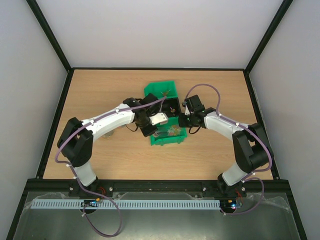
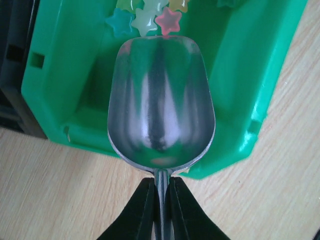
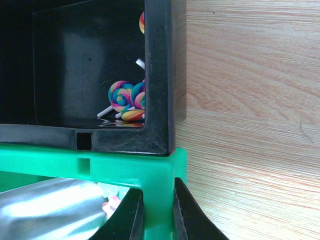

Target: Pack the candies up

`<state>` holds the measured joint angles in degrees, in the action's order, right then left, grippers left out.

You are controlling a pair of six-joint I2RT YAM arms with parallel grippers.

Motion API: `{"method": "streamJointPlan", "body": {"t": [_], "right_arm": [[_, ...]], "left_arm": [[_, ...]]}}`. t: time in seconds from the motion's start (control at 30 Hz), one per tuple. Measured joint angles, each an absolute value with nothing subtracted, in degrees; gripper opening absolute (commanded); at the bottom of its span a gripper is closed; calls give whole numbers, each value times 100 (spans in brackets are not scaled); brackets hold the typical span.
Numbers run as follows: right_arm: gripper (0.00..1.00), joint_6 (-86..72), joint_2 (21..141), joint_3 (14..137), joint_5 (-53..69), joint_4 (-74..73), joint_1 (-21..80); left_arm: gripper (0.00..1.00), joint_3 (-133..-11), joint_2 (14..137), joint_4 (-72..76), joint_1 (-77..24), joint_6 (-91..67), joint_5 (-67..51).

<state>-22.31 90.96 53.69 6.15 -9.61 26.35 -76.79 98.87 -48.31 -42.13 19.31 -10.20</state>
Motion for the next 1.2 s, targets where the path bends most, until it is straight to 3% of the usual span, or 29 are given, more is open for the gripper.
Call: {"method": "streamJointPlan", "body": {"t": [0.53, 1.2], "right_arm": [[1, -2224, 9085, 5347, 620, -930, 2624], [1, -1944, 9032, 5297, 637, -921, 2508]], "left_arm": [[2, -7929, 10514, -4014, -4405, 1887, -1074], [2, -4945, 9885, 541, -4066, 1883, -2158]]}}
